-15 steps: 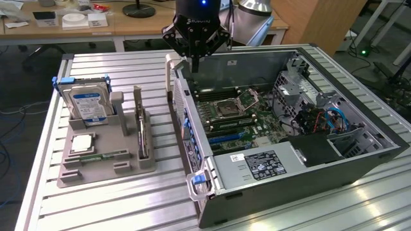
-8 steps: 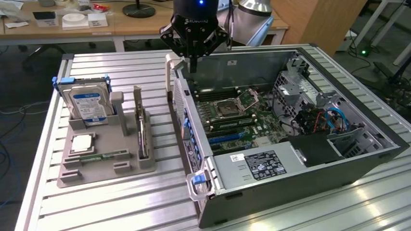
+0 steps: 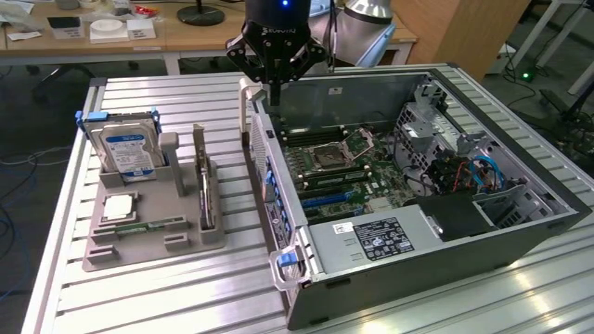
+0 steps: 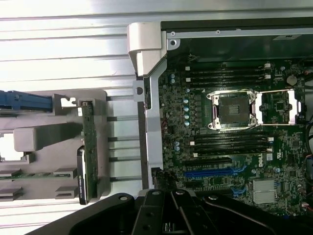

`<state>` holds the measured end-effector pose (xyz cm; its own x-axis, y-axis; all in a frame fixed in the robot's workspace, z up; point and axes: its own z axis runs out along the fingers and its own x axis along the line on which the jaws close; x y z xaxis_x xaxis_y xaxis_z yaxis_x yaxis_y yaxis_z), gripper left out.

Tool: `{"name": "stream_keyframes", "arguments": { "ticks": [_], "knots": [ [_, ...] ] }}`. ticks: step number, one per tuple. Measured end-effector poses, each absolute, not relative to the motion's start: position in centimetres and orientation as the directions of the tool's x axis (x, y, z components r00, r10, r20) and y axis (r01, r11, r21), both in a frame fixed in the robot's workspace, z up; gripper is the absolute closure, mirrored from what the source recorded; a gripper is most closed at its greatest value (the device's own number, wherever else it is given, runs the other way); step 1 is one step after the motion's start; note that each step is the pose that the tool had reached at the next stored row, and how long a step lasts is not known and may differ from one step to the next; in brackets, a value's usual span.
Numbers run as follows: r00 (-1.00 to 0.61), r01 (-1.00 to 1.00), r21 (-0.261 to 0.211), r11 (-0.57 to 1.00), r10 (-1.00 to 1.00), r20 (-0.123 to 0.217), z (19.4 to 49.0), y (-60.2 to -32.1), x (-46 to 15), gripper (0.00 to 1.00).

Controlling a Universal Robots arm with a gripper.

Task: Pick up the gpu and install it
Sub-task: 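Reach for the gpu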

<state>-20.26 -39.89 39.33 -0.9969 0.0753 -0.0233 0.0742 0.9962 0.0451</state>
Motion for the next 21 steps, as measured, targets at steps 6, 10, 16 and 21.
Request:
{"name": "stream_keyframes", "arguments": {
  "ticks": [6, 10, 16, 21],
  "knots": [
    [-0.997, 0.074, 0.045, 0.996, 0.075, -0.023, 39.3, -39.9, -20.7, 0.89],
    [-0.997, 0.074, 0.045, 0.996, 0.075, -0.023, 39.3, -39.9, -21.1, 0.89],
    [-0.997, 0.074, 0.045, 0.996, 0.075, -0.023, 39.3, -39.9, -21.5, 0.89],
    [-0.997, 0.074, 0.045, 0.996, 0.075, -0.023, 39.3, -39.9, -21.9, 0.89]
  ]
}}
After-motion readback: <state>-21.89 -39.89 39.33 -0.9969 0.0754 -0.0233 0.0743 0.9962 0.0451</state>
